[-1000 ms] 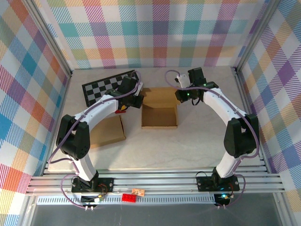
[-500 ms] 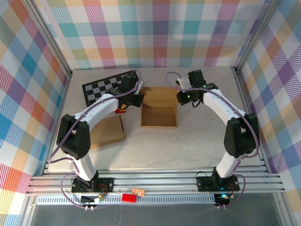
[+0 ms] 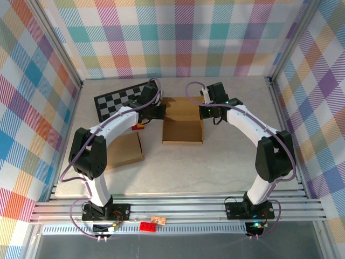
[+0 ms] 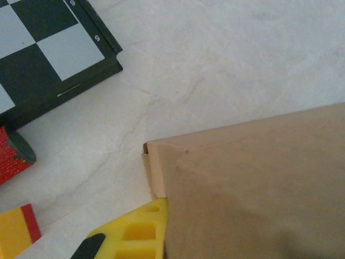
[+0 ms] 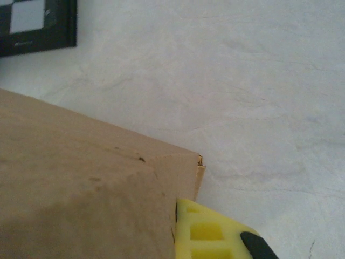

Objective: Fold the paper box

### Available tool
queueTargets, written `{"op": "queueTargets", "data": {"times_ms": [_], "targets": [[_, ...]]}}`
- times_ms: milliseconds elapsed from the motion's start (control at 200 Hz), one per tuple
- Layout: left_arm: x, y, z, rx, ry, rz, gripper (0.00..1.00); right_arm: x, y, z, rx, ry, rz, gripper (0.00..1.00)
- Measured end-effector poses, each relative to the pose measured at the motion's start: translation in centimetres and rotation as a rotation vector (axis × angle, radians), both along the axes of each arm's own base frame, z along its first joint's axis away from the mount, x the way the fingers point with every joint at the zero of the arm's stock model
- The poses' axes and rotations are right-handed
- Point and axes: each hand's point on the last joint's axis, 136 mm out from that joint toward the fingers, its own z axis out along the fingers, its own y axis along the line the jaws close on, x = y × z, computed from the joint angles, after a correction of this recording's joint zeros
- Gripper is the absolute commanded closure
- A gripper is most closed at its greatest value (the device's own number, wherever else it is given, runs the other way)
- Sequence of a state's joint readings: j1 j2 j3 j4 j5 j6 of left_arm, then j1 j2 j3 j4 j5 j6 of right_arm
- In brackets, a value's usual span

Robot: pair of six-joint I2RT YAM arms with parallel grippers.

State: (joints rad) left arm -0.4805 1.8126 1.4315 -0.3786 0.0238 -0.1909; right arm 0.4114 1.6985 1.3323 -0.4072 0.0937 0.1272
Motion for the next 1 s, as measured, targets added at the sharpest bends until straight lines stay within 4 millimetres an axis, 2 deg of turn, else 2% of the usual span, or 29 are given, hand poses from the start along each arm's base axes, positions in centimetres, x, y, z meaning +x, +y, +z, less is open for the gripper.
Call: {"op": "queueTargets", "data": {"times_ms": [210, 325, 520, 745, 900, 1000], "targets": [[1.7, -2.4, 1.5, -0.109, -0.119, 0.012, 1.00, -0.1, -1.3, 0.7, 0.077, -0.152, -0.108, 1.00], [2.2, -2.8, 1.4, -0.148, -0.169, 0.017, 0.99, 0.6, -1.2, 1.1, 0.127, -0.225, -0.125, 1.00], [2.6, -3.4, 1.3, -0.193, -0.208, 0.010, 0.98, 0.9, -1.4, 0.2, 0.180, -0.288, -0.153, 1.00], [2.1, -3.5, -0.1, -0.210, -0.212, -0.007, 0.97, 0.5, -1.6, -0.9, 0.194, -0.321, -0.152, 1.00], [1.2, -3.3, -2.0, -0.210, -0.204, -0.016, 0.96, 0.1, -1.8, -1.8, 0.183, -0.317, -0.144, 0.97], [0.9, -3.3, -1.9, -0.219, -0.222, -0.020, 0.95, -0.1, -1.8, -2.2, 0.180, -0.321, -0.138, 0.96]]}}
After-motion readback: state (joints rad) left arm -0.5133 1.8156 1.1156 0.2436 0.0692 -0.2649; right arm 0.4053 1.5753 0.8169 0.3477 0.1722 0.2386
